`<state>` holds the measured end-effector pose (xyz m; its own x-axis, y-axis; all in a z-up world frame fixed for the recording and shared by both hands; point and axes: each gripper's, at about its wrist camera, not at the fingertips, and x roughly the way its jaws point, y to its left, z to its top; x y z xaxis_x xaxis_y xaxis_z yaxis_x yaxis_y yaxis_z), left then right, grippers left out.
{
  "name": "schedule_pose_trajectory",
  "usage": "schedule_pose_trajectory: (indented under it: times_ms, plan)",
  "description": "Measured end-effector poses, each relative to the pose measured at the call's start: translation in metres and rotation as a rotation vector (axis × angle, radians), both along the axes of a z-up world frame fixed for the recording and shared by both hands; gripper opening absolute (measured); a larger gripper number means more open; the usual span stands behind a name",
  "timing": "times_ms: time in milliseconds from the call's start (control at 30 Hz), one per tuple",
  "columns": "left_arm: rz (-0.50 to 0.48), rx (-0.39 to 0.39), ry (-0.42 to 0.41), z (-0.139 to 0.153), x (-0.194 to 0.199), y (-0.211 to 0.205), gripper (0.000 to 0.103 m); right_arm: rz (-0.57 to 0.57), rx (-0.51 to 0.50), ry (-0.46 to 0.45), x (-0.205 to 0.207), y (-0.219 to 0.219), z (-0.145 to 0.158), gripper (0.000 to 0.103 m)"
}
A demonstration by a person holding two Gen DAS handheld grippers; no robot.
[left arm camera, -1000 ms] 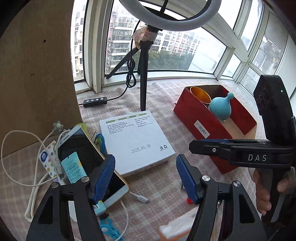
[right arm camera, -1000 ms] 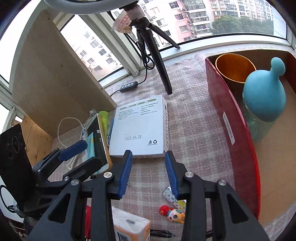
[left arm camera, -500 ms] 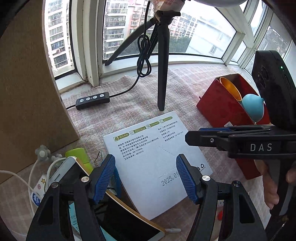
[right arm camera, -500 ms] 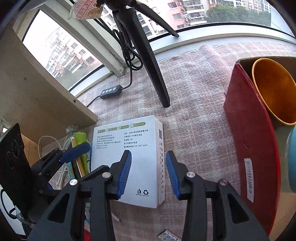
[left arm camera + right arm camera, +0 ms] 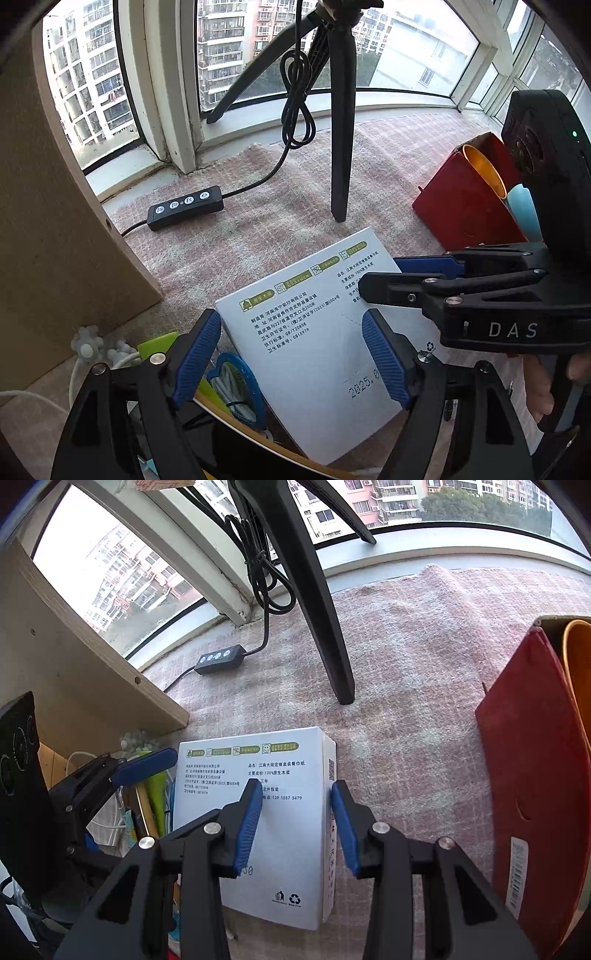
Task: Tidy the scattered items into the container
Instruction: 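Grasp the white printed box with the right gripper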
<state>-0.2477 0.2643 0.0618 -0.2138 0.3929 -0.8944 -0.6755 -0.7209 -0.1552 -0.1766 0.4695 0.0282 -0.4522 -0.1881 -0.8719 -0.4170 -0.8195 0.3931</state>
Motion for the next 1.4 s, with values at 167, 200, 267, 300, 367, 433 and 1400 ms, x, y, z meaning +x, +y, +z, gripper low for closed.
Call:
schedule_pose_trajectory:
  times_ms: [167, 200, 267, 300, 367, 433, 1400]
  plan:
    - [-0.012, 0.004, -0.012, -0.001, -0.001, 0.003, 0.084, -0.002, -0.012, -0.005, 0.000, 0.002, -0.001, 0.042]
    - [-0.010, 0.022, -0.022, 0.000, -0.001, 0.001, 0.084, -0.001, -0.011, -0.002, 0.001, 0.001, 0.000, 0.043]
    - [-0.006, 0.061, -0.038, 0.004, 0.001, -0.004, 0.084, -0.001, -0.012, 0.004, 0.003, 0.001, 0.003, 0.043]
    - [-0.003, 0.079, -0.041, 0.007, 0.003, -0.007, 0.084, -0.002, -0.013, 0.008, 0.005, 0.001, 0.004, 0.043]
    - [0.006, 0.106, -0.042, 0.013, 0.006, -0.011, 0.084, -0.011, -0.022, 0.025, 0.009, 0.001, 0.008, 0.043]
    - [0.005, 0.124, -0.023, 0.022, 0.012, -0.014, 0.084, -0.020, -0.021, 0.046, 0.015, 0.000, 0.016, 0.043]
    - [-0.036, -0.010, -0.072, -0.009, -0.003, 0.003, 0.076, -0.065, 0.045, -0.012, 0.031, 0.010, 0.004, 0.043]
